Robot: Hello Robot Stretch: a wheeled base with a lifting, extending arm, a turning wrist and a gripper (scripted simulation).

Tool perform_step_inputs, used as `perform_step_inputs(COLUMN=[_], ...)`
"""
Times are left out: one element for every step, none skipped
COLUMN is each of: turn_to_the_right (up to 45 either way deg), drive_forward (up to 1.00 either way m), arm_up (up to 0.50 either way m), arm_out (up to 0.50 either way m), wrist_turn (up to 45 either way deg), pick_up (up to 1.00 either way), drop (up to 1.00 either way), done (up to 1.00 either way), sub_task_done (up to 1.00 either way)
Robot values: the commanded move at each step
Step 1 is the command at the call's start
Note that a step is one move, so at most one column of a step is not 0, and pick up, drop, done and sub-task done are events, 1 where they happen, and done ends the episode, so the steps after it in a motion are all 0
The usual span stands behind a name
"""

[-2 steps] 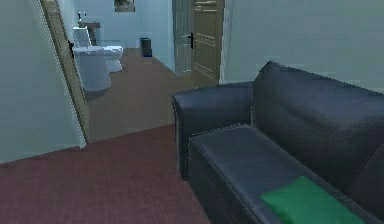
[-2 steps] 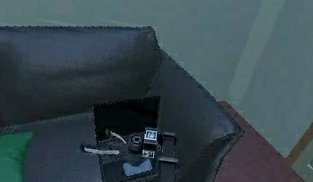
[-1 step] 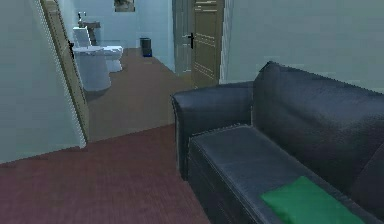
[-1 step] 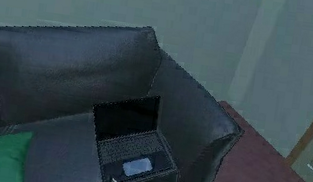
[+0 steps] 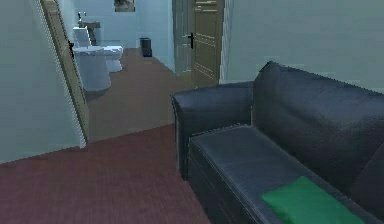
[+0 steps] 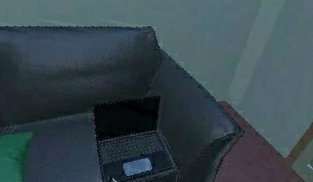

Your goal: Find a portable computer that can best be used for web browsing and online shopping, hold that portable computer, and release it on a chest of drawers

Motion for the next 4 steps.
perform_step_inputs(turn_to_the_right=[0.0,0.0,0.0,0.0], drive_forward=[0.0,0.0,0.0,0.0], arm_up=[0.1,0.46,0.0,0.0], arm_out=[0.0,0.0,0.0,0.0], wrist_turn=[0.0,0.0,-45.0,-33.0], pick_up=[0.0,0.0,0.0,0.0], drop=[0.0,0.0,0.0,0.0], done=[0.0,0.0,0.0,0.0], sub_task_done=[0.0,0.0,0.0,0.0])
